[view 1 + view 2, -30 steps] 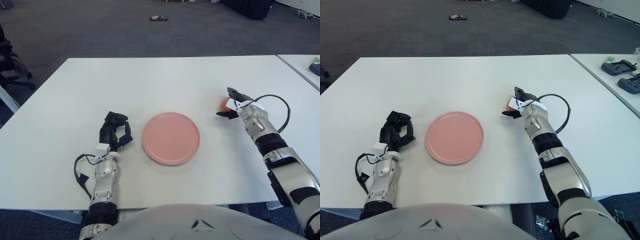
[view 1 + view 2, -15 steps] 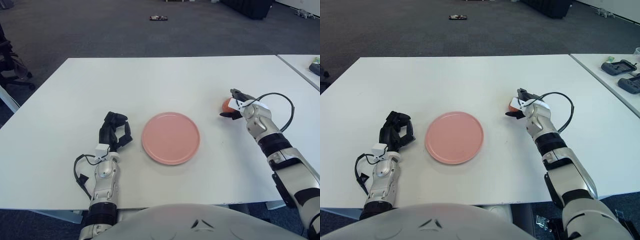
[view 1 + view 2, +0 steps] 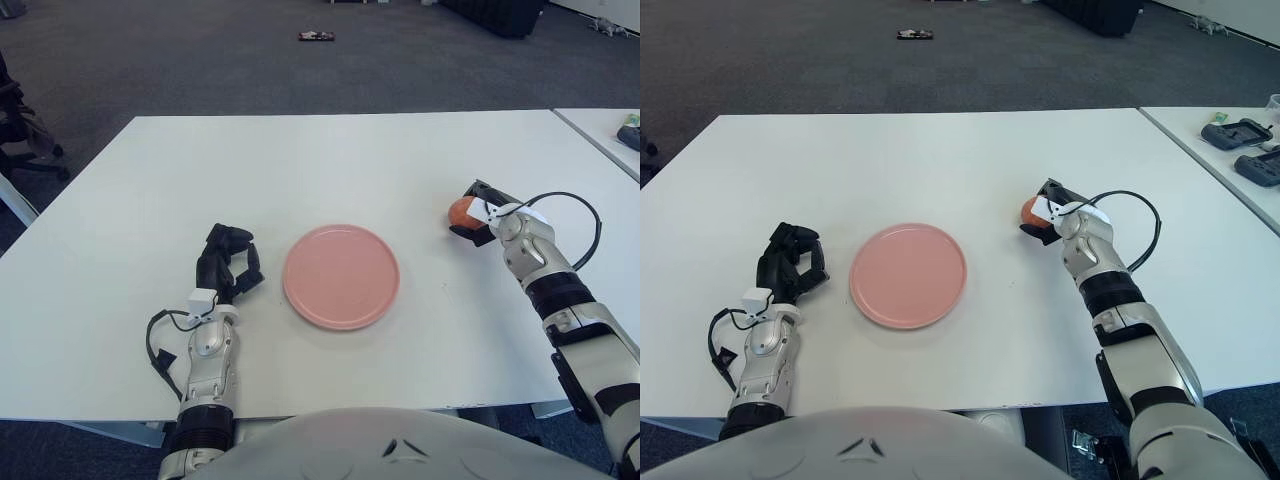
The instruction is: Put the apple into the plate.
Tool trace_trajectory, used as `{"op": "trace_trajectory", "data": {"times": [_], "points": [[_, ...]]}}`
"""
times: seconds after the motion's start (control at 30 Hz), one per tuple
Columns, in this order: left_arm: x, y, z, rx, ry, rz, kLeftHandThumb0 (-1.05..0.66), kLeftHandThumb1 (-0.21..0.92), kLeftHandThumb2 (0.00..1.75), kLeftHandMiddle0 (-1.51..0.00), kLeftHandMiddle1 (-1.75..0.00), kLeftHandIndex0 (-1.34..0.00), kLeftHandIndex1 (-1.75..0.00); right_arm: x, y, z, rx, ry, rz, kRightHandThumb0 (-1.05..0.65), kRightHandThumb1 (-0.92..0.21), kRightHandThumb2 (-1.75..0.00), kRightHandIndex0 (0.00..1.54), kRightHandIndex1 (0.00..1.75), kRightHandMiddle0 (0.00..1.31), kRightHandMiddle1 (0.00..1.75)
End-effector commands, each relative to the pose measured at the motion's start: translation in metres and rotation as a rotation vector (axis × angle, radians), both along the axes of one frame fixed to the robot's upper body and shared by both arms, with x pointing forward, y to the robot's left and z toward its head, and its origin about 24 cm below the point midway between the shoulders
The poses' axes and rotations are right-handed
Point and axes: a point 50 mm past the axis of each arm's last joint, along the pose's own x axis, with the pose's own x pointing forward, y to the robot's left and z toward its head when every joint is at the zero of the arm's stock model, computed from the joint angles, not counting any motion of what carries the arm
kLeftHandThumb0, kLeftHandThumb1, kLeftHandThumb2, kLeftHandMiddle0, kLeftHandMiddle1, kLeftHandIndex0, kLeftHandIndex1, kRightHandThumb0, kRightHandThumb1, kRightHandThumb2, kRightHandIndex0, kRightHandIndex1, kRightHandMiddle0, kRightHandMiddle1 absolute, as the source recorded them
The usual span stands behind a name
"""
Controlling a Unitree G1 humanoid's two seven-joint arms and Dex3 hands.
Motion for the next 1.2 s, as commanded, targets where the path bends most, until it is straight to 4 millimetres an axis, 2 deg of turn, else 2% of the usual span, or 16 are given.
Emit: {"op": "trace_trajectory", "data": {"times": [0.0,0.1,0.23,0.43,0.73,1.17], "points": [[-0.001,0.0,0.0,-0.009,-0.005,-0.005,-0.45,0.4,1.22,-1.17,-1.75,-0.54,-1.75,-0.021,-0.003,-0.033,0.015,0.098,-0.037,-0.31,-0.25,-1.33,0.45,1.49,0.61,1.75],[0.0,0.0,0.0,-0.01,-0.001,-0.004,-0.45,0.39,1.23,-1.17,-1.75,-0.55,-1.75,-0.021,-0.001,-0.032,0.013,0.037,-0.058,-0.11,-0.13,-1.43,0.75,1.4,0.63,1.75],[-0.001,0.0,0.0,-0.002,0.009,-0.002,-0.45,0.4,1.22,-1.17,-1.75,-0.54,-1.75,-0.021,0.0,-0.03,0.053,-0.057,-0.144,-0.03,0.01,-1.6,0.92,1.48,0.66,1.75],[0.0,0.0,0.0,-0.007,0.02,-0.002,-0.45,0.42,1.2,-1.15,-1.75,-0.53,-1.75,-0.021,0.001,-0.029,0.092,-0.139,-0.216,-0.01,0.06,-1.67,0.96,1.54,0.67,1.75],[-0.001,0.0,0.001,-0.011,0.032,-0.009,-0.44,0.45,1.17,-1.13,-1.75,-0.51,-1.75,-0.021,0.002,-0.028,0.113,-0.222,-0.286,0.0,0.07,-1.7,0.96,1.59,0.66,1.75],[-0.001,0.0,0.001,0.003,0.025,-0.009,-0.44,0.44,1.17,-1.16,-1.75,-0.51,-1.75,-0.024,0.008,-0.018,0.2,-0.46,-0.282,0.0,0.07,-1.73,0.94,1.64,0.67,1.75]]}}
